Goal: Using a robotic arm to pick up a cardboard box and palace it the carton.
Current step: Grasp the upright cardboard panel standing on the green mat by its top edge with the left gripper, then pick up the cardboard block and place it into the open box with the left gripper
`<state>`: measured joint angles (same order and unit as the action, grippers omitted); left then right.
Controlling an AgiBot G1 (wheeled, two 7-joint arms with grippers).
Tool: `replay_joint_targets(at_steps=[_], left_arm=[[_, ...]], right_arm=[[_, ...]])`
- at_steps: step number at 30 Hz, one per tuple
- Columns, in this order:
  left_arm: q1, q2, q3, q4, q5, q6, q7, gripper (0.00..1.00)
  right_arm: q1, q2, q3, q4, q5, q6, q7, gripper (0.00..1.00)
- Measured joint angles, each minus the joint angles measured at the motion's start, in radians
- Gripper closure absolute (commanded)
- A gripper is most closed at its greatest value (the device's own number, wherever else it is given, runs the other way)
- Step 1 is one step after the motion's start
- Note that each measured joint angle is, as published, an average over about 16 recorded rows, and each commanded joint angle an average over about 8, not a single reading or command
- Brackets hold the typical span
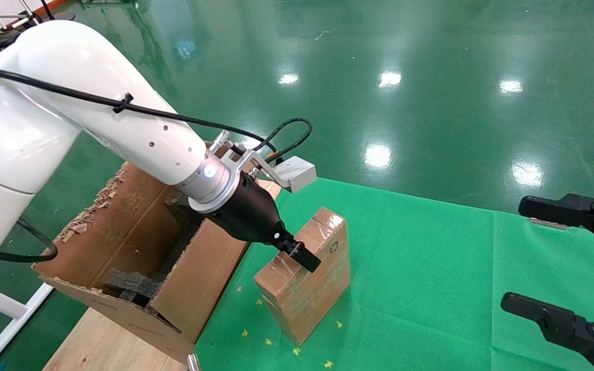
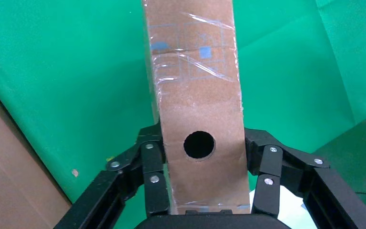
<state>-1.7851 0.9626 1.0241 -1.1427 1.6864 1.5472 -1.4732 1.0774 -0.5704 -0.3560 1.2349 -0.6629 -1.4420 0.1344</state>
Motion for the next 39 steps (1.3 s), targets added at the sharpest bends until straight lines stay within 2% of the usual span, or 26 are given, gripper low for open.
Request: replay_joint_targets(at_steps=[10,18,24,30,39], left_arm=[[-0.050,-0.047,-0.040,-0.011,-0.043,-0.004,0.050,1.00],[-0.178,-0.125,-0.114,0.055,-0.087,-0.010,0.170,1.00],[-0.304,-0.182,-0.154,0.189,-0.070,-0.011,0.294,1.00],[-0.410,-0.235,-0.154,0.359,-0.001,-0.008,0.426,1.00],[-0.472,-0.305,-0.115,0.607,0.106,-0.018,0.616,1.00]], right_arm=[[0.000,0.000,0.000,0.000,0.000,0.000,0.000,0.00],[0.000,0.000,0.000,0.000,0.000,0.000,0.000,0.00],[0.000,0.000,0.000,0.000,0.000,0.000,0.000,0.00],[0.000,0.000,0.000,0.000,0.000,0.000,0.000,0.00],[0.000,0.000,0.000,0.000,0.000,0.000,0.000,0.00]])
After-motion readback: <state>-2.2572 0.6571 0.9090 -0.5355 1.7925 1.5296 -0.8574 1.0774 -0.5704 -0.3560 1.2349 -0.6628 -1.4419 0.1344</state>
